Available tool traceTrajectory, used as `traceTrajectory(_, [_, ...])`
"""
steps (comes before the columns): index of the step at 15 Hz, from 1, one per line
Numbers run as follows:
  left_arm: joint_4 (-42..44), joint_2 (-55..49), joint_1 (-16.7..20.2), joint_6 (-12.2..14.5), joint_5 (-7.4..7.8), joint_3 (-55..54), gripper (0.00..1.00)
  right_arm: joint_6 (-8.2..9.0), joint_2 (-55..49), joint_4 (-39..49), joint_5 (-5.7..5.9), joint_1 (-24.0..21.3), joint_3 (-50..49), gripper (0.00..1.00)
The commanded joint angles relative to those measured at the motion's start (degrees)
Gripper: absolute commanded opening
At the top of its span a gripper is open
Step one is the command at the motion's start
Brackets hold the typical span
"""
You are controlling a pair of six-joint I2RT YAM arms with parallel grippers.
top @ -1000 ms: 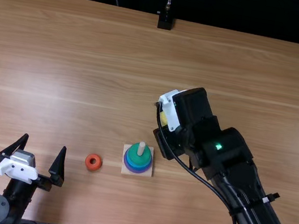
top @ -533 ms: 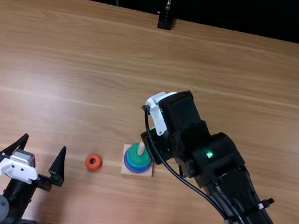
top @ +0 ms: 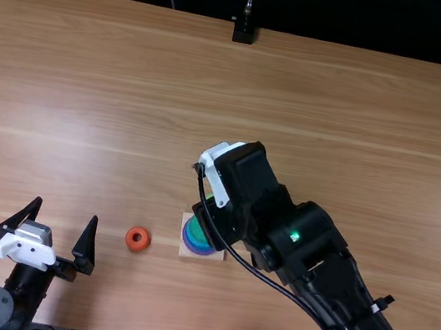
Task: Build the Hanoi tower: stack the rings onto the peg from bottom to top in this color order: purple, dark blue, light blue, dark green, light green, yellow, orange.
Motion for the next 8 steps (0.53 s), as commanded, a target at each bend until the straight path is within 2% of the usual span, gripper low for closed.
traceTrajectory(1, [0.18, -0.67, 0.65, 0.46, 0.0, -1.74, 1.0, 0.76, -1.3, 0.33, -0.18, 0.88, 1.88, 0.0])
traceTrajectory(8, [0.18, -0.67, 0.65, 0.46, 0.0, -1.74, 1.0, 0.87, -1.3, 0.75, -0.07, 0.88, 1.79, 0.0])
